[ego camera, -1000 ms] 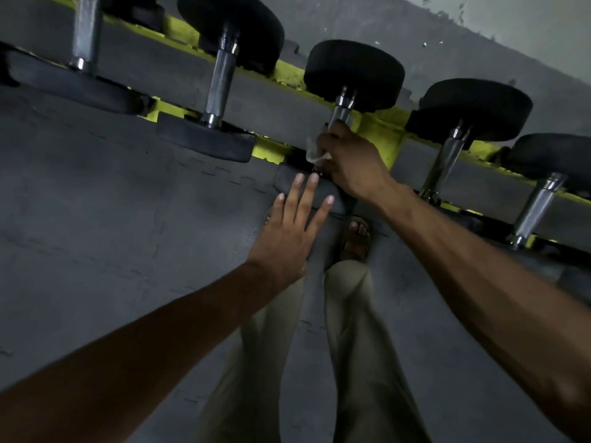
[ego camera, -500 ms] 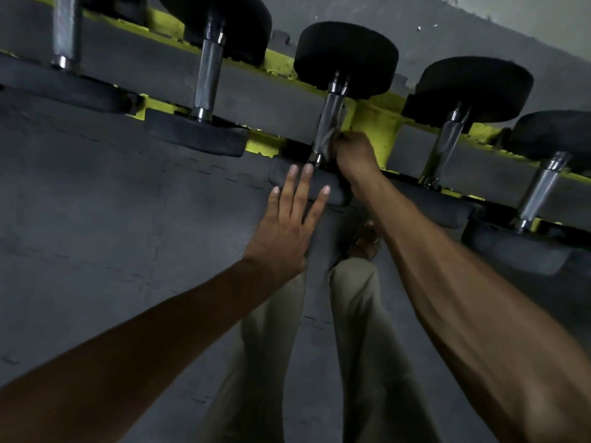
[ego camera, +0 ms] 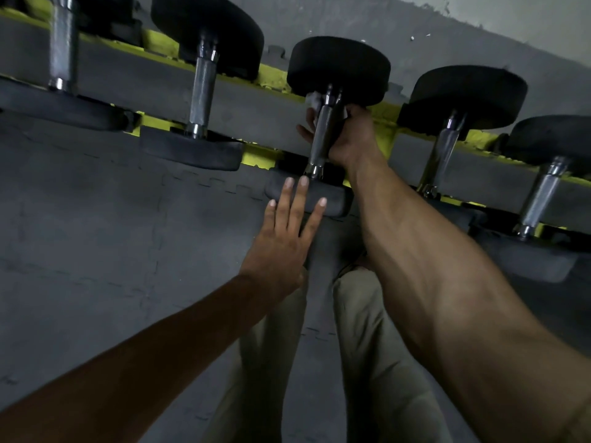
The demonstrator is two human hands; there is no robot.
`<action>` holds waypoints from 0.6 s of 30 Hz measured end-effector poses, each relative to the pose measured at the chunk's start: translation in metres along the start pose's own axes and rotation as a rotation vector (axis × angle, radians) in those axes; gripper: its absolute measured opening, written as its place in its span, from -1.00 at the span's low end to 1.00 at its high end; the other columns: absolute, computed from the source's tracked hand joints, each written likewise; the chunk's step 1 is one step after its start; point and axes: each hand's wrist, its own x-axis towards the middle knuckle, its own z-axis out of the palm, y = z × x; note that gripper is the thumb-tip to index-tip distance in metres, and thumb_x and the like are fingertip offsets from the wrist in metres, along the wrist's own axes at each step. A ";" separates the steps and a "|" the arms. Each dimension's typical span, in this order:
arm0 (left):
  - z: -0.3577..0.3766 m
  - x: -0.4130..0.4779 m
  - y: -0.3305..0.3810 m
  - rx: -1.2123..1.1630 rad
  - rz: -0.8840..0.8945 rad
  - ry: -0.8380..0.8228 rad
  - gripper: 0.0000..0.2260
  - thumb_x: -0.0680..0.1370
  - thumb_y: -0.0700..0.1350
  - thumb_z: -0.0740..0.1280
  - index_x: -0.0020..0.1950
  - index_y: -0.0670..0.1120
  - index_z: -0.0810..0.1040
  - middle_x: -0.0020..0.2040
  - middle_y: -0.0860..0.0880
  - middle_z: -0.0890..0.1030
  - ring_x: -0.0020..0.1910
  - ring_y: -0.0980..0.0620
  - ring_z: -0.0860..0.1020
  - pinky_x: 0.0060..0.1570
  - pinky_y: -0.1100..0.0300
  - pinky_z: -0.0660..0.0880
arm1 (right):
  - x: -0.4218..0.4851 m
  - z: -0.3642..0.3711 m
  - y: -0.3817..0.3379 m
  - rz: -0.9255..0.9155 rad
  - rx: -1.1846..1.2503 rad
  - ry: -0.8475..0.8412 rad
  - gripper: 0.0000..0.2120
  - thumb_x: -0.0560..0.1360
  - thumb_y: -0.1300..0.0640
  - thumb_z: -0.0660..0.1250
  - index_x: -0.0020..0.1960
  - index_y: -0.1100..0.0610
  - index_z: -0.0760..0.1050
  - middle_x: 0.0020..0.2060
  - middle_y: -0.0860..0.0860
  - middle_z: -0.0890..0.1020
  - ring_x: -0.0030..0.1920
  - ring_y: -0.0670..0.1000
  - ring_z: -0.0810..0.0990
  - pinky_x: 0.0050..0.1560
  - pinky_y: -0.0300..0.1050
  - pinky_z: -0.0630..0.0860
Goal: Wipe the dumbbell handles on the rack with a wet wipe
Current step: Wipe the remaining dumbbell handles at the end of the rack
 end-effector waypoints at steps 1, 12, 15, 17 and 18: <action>0.000 0.000 0.000 0.000 0.003 -0.003 0.06 0.60 0.20 0.28 0.59 -0.21 -0.52 0.53 -0.45 -0.49 0.60 -0.47 -0.32 0.61 -0.29 0.01 | -0.004 0.005 0.003 -0.030 0.011 0.045 -0.62 0.66 0.00 0.00 0.01 0.15 0.55 -0.25 0.13 0.68 -0.21 0.14 0.67 0.28 0.19 0.44; 0.003 -0.001 -0.001 -0.039 -0.007 0.010 0.03 0.61 0.19 0.26 0.59 -0.19 -0.53 0.54 -0.42 -0.49 0.59 -0.44 -0.35 0.61 -0.28 0.02 | -0.032 -0.022 0.030 -1.321 -1.696 0.222 -0.68 0.51 0.14 0.26 0.20 0.00 0.64 0.28 -0.08 0.59 0.15 0.06 0.59 -0.11 -0.21 0.40; 0.005 -0.001 -0.001 -0.051 -0.013 0.030 0.09 0.56 0.20 0.33 0.61 -0.19 -0.49 0.55 -0.42 -0.47 0.60 -0.45 -0.33 0.60 -0.28 0.06 | -0.022 -0.031 0.013 -1.372 -1.994 0.018 -0.69 0.55 0.14 0.18 0.21 0.04 0.61 0.38 -0.13 0.53 0.07 0.11 0.66 -0.18 -0.07 0.57; 0.006 0.000 -0.002 -0.041 -0.007 0.022 0.12 0.54 0.22 0.35 0.62 -0.20 -0.47 0.56 -0.43 -0.46 0.60 -0.45 -0.32 0.60 -0.28 0.07 | -0.022 -0.030 0.007 -1.343 -2.155 -0.063 -0.73 0.56 0.14 0.15 0.11 0.09 0.59 0.30 -0.03 0.59 -0.04 0.15 0.67 -0.29 -0.04 0.52; 0.006 0.000 -0.002 -0.036 -0.004 0.019 0.12 0.54 0.22 0.35 0.62 -0.20 -0.46 0.56 -0.43 -0.46 0.61 -0.45 -0.31 0.60 -0.28 0.07 | -0.028 -0.027 0.007 -1.353 -2.263 -0.216 -0.76 0.57 0.14 0.15 0.06 0.10 0.59 0.20 0.05 0.62 -0.07 0.18 0.66 -0.32 -0.07 0.47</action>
